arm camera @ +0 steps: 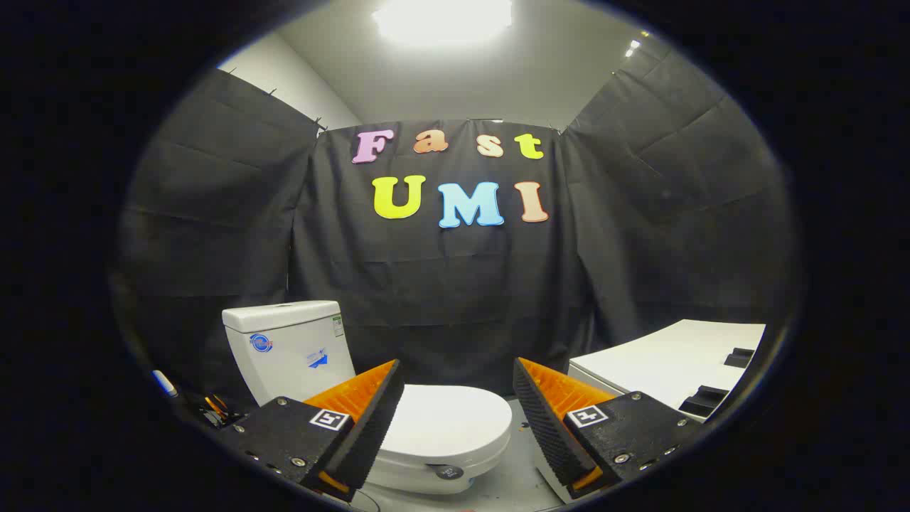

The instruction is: Open the toilet lid.

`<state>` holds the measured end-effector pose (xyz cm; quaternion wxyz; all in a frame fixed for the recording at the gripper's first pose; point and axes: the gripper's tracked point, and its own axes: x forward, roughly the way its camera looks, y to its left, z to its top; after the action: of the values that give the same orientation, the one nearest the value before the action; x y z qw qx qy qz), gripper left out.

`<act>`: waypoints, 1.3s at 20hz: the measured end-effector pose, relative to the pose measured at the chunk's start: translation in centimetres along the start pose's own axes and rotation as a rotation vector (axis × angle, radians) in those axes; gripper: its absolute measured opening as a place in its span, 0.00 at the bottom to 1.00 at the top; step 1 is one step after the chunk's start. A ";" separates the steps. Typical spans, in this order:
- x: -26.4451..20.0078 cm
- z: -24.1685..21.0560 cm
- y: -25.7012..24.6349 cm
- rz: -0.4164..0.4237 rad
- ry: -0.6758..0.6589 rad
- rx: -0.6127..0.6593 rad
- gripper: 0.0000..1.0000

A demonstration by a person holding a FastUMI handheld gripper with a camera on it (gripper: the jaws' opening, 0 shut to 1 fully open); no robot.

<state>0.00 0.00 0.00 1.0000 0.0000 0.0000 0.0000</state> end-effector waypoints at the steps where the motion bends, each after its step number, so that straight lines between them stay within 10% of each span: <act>1: 0.1 -0.2 0.1 0.003 0.002 -0.003 0.95; 26: 0.9 -2.7 0.0 0.009 0.065 0.101 0.95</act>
<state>0.90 -0.04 -2.72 0.9982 0.0507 0.0326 0.0045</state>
